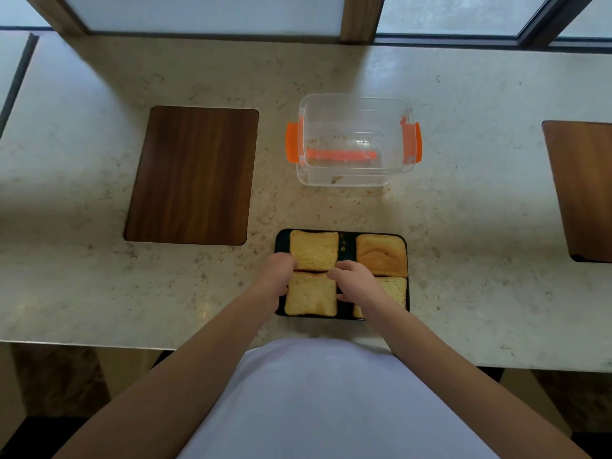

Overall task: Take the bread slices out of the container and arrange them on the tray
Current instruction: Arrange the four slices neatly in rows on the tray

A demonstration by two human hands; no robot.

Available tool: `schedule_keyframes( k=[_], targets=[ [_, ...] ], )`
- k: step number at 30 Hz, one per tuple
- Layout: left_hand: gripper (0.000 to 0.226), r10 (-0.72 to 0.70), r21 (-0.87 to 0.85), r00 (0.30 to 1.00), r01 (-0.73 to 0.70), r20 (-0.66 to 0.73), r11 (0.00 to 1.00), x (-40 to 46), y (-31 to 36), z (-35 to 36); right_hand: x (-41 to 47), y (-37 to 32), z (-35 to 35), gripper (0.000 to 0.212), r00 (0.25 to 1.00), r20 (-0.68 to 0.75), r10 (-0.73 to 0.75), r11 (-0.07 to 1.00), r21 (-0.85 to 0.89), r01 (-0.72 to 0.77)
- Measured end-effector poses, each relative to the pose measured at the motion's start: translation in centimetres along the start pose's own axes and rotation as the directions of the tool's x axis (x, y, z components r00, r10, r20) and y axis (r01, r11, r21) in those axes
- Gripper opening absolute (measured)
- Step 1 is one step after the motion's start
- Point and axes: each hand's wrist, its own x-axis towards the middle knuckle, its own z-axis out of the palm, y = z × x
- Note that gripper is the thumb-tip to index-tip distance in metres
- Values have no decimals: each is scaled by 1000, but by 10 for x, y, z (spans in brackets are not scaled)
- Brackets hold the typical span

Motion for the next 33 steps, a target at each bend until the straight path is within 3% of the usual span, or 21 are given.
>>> schedule_keyframes(
  k=[8,11,14,17,20,24,27,33],
  targets=[
    [17,26,55,999,-25,-18,998,-1,3,-3,-2,1,-6,56,1000,4,8,1000,27,-8],
    [56,249,274,961,-209,-119,939,-4,3,-2,-8,10,-23,50,994,-94,-52,999,-11,51],
    [55,419,368,902,-357,-102,858,-11,11,10,-16,26,-55,46,957,-268,-107,994,-62,94],
    [57,257,296,966,-257,40,920,-17,17,42,-22,40,-83,46,911,-399,-104,995,-45,94],
    [64,118,282,985,-149,123,948,-21,16,79,-22,45,-96,44,918,-394,-50,999,-19,47],
    [64,66,356,991,-105,120,929,-22,12,106,-19,46,-97,37,946,-321,41,998,53,-26],
    [60,43,318,990,-86,138,944,-22,15,112,-20,45,-97,54,952,-299,67,994,98,-40],
    [51,-15,260,994,-14,110,966,-17,18,116,-20,48,-98,67,956,-279,87,992,110,-58]
  ],
)
